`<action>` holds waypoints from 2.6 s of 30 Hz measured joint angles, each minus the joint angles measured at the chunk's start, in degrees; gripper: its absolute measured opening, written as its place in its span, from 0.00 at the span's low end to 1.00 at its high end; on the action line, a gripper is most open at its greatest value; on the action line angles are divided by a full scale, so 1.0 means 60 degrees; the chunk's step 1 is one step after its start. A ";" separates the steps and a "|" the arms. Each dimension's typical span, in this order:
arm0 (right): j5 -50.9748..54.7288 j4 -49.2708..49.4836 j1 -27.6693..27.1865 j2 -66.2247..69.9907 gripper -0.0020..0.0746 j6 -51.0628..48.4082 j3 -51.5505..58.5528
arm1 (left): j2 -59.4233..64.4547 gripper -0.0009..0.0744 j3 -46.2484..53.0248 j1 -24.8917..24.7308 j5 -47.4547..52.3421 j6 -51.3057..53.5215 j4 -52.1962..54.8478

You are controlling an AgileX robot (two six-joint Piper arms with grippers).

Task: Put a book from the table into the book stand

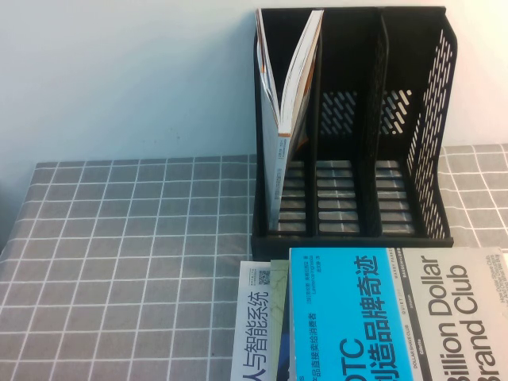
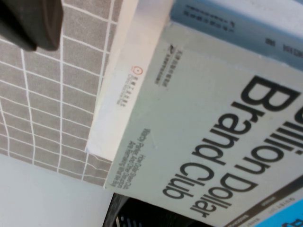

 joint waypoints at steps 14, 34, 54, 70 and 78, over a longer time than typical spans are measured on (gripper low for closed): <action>0.0000 0.0000 0.0000 0.0000 0.04 0.0000 0.0000 | 0.0000 0.01 0.0000 0.0000 0.0000 0.0000 0.0000; 0.0000 0.0000 0.0000 0.0000 0.04 0.0000 0.0000 | 0.0000 0.01 0.0000 0.0000 0.0000 0.0000 -0.0006; -0.1841 0.0729 0.0000 0.0000 0.04 0.0000 0.0058 | 0.0000 0.01 0.0053 0.0000 -0.1016 0.0423 -0.0963; -0.4345 0.1116 0.0000 0.0000 0.04 0.0000 0.0058 | 0.0000 0.01 0.0053 0.0000 -0.2416 0.0471 -0.4772; -0.5104 0.2684 0.0000 0.0000 0.04 0.1179 0.0058 | 0.0000 0.01 0.0053 0.0000 -0.3366 -0.0595 -0.8722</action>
